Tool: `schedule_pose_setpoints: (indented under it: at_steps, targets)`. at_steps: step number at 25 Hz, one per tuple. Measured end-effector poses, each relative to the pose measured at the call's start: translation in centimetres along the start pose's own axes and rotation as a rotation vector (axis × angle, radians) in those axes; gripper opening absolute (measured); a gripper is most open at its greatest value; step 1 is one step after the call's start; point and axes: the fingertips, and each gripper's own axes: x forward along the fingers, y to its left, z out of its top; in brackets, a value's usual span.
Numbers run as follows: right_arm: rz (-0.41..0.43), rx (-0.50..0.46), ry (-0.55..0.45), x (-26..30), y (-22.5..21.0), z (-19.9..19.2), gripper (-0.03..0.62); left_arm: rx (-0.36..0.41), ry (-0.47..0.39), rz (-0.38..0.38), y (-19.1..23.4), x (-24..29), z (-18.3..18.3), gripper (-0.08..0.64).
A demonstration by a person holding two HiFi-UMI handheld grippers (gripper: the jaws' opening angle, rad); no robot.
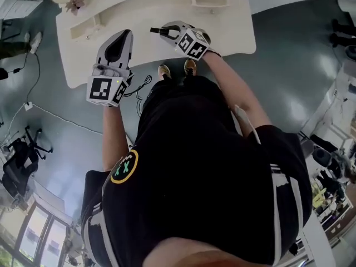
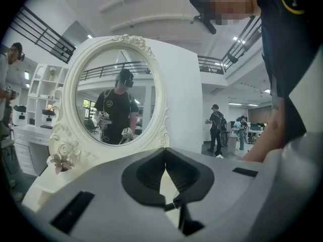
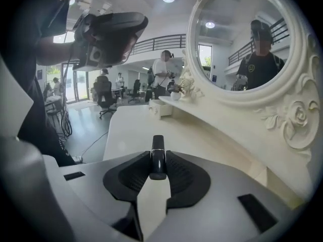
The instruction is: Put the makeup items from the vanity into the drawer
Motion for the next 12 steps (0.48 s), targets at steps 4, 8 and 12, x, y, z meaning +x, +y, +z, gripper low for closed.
schedule_pose_setpoints:
  at_steps: [4, 8, 12]
  targets:
    - [-0.073, -0.009, -0.025, -3.1, -3.0, 0.8, 0.117, 0.006, -0.014, -0.052, -0.9, 2.1, 0.6, 0.021]
    - [-0.150, -0.012, -0.015, -6.5, -6.3, 0.4, 0.117, 0.011, -0.027, -0.107, -2.0, 4.1, 1.1, 0.021]
    - [-0.225, 0.010, 0.016, -9.9, -9.8, -1.2, 0.117, 0.016, -0.035, -0.149, -2.6, 5.7, 1.3, 0.021]
